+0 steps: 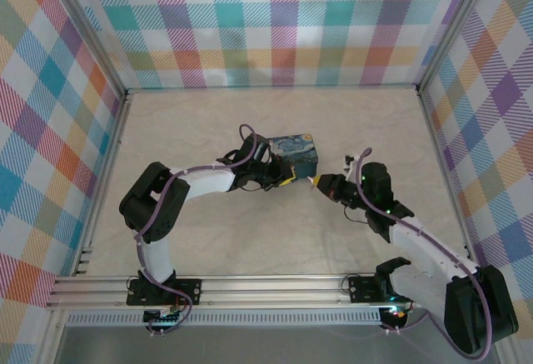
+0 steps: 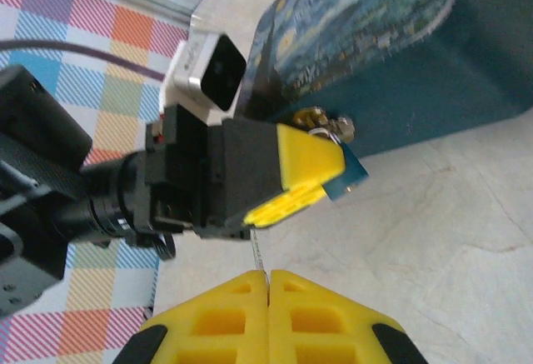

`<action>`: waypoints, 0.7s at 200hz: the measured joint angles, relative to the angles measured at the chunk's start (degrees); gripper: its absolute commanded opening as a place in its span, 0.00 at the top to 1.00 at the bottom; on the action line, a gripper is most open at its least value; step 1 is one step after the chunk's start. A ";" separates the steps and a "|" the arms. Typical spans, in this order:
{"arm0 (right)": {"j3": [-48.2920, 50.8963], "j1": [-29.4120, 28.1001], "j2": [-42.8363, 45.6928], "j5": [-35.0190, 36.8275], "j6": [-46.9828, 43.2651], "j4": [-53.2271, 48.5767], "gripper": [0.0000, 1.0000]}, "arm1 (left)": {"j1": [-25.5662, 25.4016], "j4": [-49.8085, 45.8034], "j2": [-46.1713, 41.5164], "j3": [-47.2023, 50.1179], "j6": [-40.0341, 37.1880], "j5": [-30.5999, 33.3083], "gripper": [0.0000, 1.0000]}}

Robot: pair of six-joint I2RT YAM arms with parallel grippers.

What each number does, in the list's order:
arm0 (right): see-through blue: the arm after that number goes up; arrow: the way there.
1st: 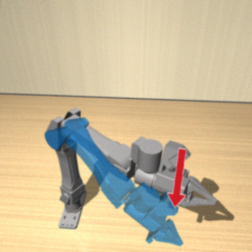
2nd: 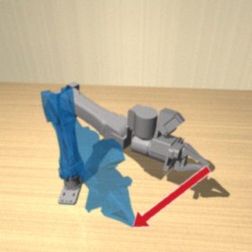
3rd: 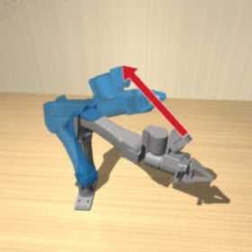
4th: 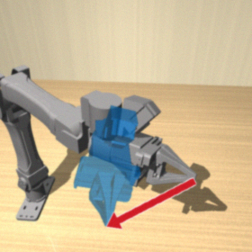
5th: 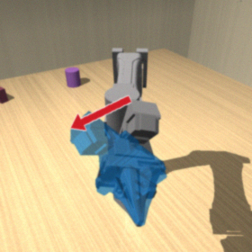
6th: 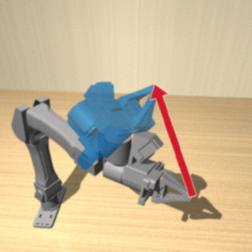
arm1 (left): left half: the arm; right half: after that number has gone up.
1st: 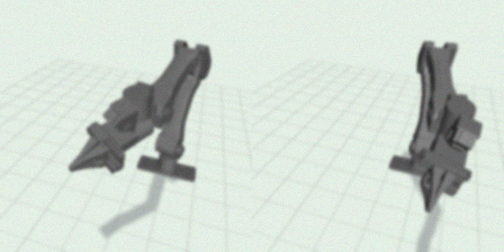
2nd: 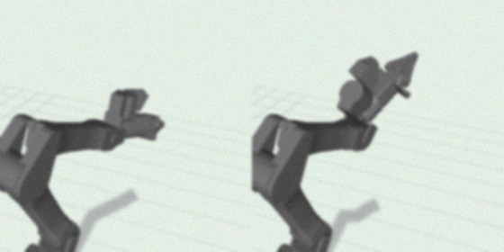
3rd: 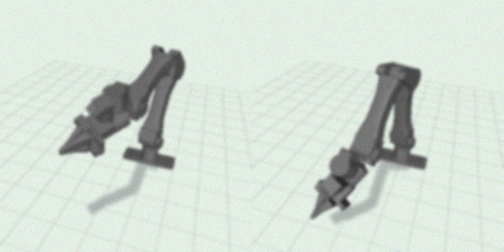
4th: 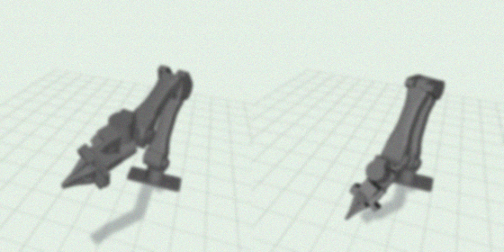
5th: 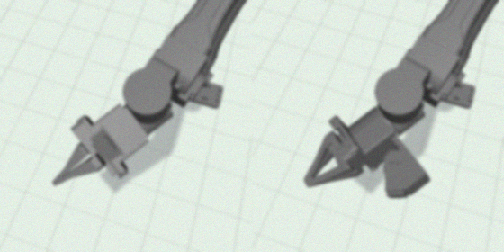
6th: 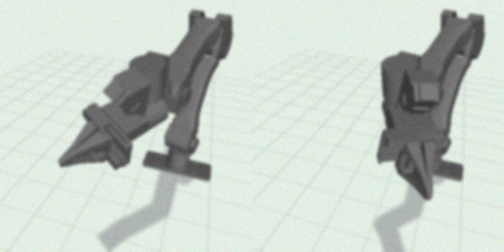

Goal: Unlock a padlock with a key

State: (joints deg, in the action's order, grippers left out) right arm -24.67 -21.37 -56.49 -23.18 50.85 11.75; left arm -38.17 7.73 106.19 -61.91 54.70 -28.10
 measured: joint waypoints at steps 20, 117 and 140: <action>-2.58 0.17 -2.49 0.74 1.57 -0.24 1.00 | 0.00 0.00 0.00 0.09 0.00 0.00 0.95; -0.98 2.45 -8.83 1.07 12.35 5.90 1.00 | 0.02 1.42 -0.52 0.39 0.48 0.00 0.95; 2.58 2.45 -8.92 1.09 14.40 8.63 1.00 | 0.02 1.92 -0.52 0.57 1.05 -0.15 0.95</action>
State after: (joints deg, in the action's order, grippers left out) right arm -22.09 -18.92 -65.41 -22.09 65.25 20.38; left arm -38.15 9.65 105.67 -61.34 55.75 -28.25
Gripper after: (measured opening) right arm 0.055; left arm 0.099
